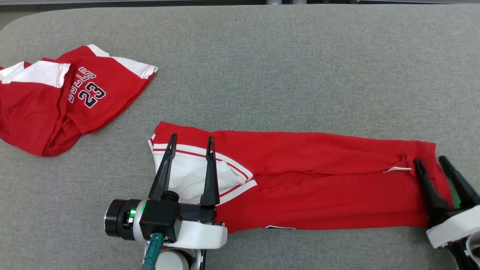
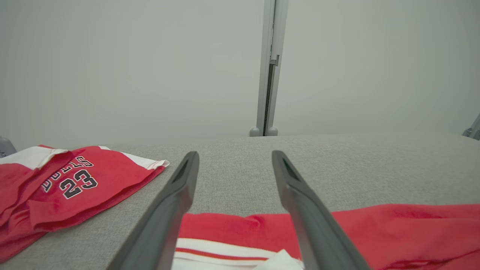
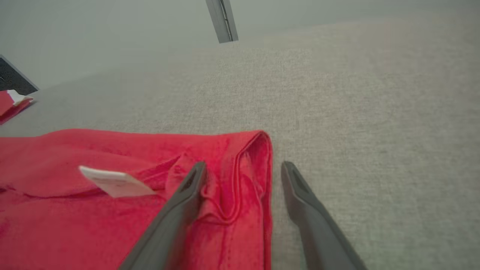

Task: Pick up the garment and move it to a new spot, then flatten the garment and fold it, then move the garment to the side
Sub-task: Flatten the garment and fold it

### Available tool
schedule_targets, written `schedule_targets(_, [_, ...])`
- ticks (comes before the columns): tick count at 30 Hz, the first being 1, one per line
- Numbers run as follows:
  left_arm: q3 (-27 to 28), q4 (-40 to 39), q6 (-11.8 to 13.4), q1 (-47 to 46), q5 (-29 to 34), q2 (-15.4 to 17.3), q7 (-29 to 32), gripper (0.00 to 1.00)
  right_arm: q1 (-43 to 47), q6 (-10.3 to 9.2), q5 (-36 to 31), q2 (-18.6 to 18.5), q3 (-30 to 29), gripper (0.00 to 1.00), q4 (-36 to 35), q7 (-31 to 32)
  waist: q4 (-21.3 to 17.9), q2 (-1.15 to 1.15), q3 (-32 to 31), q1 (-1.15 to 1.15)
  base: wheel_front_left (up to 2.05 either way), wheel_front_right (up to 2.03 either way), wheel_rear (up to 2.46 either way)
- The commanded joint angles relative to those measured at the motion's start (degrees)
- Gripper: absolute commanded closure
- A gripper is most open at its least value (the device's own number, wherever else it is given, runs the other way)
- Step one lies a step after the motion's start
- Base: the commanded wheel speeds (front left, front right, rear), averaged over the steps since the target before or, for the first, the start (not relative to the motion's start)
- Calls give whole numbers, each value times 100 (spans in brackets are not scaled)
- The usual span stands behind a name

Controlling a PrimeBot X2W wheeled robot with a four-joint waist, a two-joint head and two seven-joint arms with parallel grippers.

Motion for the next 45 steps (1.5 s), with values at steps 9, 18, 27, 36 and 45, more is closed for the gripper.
schedule_targets(9, [33,-36,102,-106,-34,17,-10,0,148,-2,701,37,969,18,499,63,-52,0,42,0,0,0,0])
schedule_targets(18, [196,-33,48,-14,-63,19,-10,0,-11,-14,909,-228,933,100,528,24,-111,0,-51,0,0,0,0])
schedule_targets(27, [463,0,-123,287,-74,18,-11,0,410,-8,835,-647,-87,100,585,0,-138,0,-344,0,0,0,0])
schedule_targets(36, [773,61,-403,552,-32,18,-10,0,753,-6,1100,-720,-388,100,147,0,-151,0,-645,0,0,0,0])
schedule_targets(45, [1106,35,-669,683,2,20,-10,0,742,-1,2435,-507,145,100,-1976,383,64,0,-840,0,0,0,0])
